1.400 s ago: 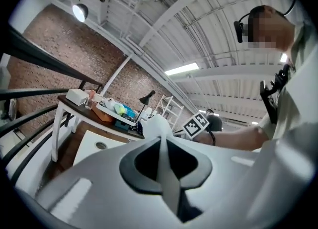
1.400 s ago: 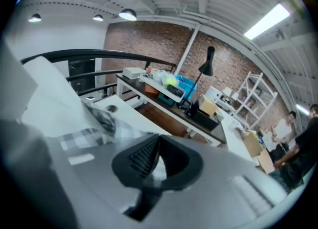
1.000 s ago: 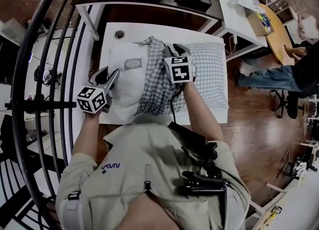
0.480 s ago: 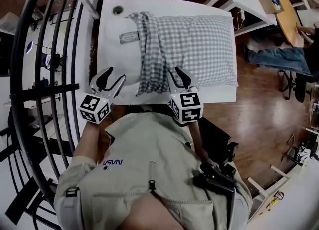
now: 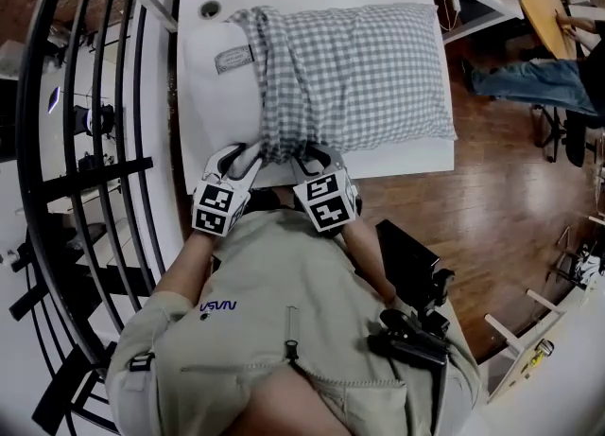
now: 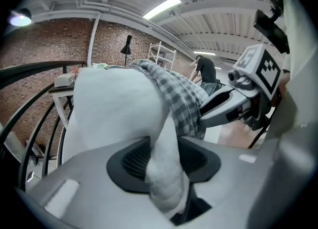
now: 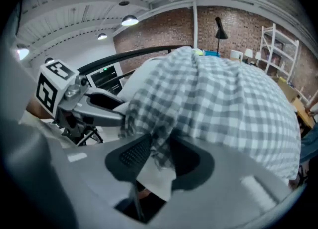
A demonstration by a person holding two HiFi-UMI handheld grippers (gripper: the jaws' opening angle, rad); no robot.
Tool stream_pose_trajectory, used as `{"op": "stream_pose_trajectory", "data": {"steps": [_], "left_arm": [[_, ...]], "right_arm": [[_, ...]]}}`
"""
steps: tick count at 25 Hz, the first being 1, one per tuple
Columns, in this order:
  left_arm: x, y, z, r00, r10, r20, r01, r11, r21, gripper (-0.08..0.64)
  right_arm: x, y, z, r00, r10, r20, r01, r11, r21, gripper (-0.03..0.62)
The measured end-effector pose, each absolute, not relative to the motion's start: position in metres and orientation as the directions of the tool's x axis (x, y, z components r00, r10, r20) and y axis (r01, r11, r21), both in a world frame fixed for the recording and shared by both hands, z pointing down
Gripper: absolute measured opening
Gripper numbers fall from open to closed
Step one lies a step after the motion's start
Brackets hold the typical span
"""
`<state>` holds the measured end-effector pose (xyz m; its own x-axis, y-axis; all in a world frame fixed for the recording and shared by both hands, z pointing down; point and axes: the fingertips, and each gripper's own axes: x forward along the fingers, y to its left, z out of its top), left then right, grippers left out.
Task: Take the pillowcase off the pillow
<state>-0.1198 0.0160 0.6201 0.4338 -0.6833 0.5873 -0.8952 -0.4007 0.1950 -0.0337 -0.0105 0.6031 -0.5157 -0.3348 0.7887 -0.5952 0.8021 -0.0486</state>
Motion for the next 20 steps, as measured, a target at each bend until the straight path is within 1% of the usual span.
{"op": "stream_pose_trajectory", "data": {"steps": [1, 2, 4, 5, 9, 13, 17, 20], "left_arm": [[-0.121, 0.012, 0.617, 0.426, -0.689, 0.586, -0.897, -0.406, 0.175, 0.144], [-0.121, 0.009, 0.612, 0.426, -0.696, 0.578, -0.895, -0.418, 0.157, 0.098], [-0.119, 0.006, 0.602, 0.44, -0.701, 0.561, -0.884, -0.447, 0.135, 0.051], [-0.119, 0.006, 0.597, 0.449, -0.702, 0.553, -0.88, -0.456, 0.135, 0.038], [-0.125, 0.005, 0.568, 0.48, -0.726, 0.493, -0.871, -0.464, 0.163, 0.028], [-0.131, 0.0, 0.539, 0.506, -0.751, 0.424, -0.858, -0.49, 0.155, 0.026], [-0.158, -0.009, 0.52, 0.469, -0.809, 0.355, -0.883, -0.421, 0.208, 0.023], [-0.175, -0.011, 0.512, 0.446, -0.829, 0.337, -0.894, -0.399, 0.203, 0.021]], "right_arm": [[-0.034, -0.013, 0.609, -0.494, -0.339, 0.801, -0.59, 0.807, -0.022, 0.125], [-0.034, -0.016, 0.612, -0.476, -0.349, 0.807, -0.59, 0.807, 0.001, 0.099], [-0.033, -0.02, 0.613, -0.46, -0.375, 0.805, -0.6, 0.8, 0.03, 0.028], [-0.033, -0.021, 0.61, -0.46, -0.385, 0.8, -0.603, 0.797, 0.037, 0.015], [-0.021, -0.028, 0.587, -0.466, -0.434, 0.771, -0.616, 0.785, 0.07, 0.011], [0.0, -0.039, 0.556, -0.458, -0.506, 0.73, -0.638, 0.759, 0.126, 0.011], [0.027, -0.055, 0.535, -0.398, -0.59, 0.703, -0.671, 0.71, 0.216, 0.009], [0.056, -0.072, 0.525, -0.345, -0.645, 0.682, -0.705, 0.658, 0.265, 0.009]]}}
